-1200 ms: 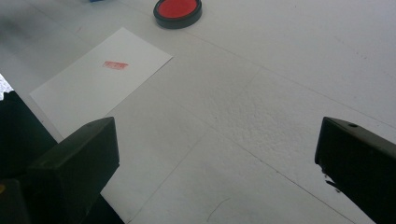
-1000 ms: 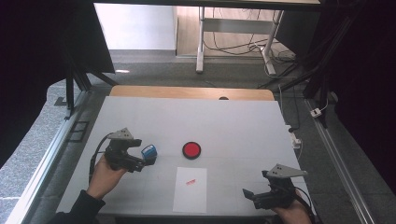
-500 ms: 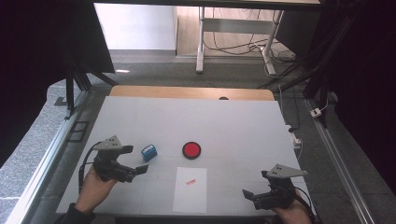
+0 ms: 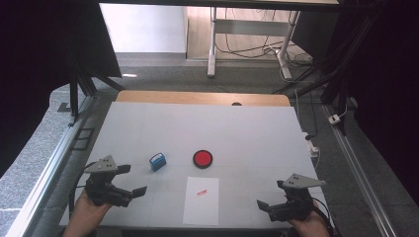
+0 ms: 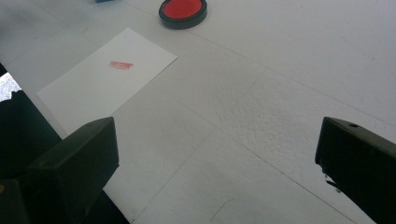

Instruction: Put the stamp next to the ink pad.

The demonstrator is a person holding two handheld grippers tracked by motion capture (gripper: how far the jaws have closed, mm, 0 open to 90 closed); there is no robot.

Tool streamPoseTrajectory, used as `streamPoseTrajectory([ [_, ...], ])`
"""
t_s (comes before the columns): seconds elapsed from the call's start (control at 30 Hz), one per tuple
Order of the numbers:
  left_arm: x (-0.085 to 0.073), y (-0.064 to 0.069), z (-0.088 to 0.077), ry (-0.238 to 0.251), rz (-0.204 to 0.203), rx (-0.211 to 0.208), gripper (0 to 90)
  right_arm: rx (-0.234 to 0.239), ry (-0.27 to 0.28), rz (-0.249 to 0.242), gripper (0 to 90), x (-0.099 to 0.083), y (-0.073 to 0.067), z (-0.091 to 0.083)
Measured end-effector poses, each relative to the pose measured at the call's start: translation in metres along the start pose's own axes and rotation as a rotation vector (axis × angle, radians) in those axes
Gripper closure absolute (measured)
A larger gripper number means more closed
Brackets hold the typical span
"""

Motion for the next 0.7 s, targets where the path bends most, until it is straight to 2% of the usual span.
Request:
streamPoseTrajectory([
  [0.27,-0.019,-0.006,-0.018,0.021,-0.044,0.025,0.0,-0.001,0.007,0.011,0.0,0.000,0.001,0.000],
  [0.47,-0.035,-0.010,-0.023,-0.007,-0.063,0.031,0.0,-0.001,0.008,0.014,0.0,0.000,0.001,0.000],
  [0.57,-0.041,-0.012,-0.025,-0.019,-0.059,0.063,0.0,-0.002,0.005,0.016,0.0,0.000,0.001,-0.001],
  [0.7,-0.049,-0.013,-0.025,-0.072,-0.060,0.112,0.0,-0.004,0.008,0.015,0.0,0.000,0.001,0.000],
])
Point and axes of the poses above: each handheld gripper's, and its own axes: z roughly forward along the jaws, x roughly out of its top, y roughly to its right, the point moved 5 cm from there along z, roughly forward along the jaws, and after that the axes turned 11 degrees about -z, right-handed, at the moved point
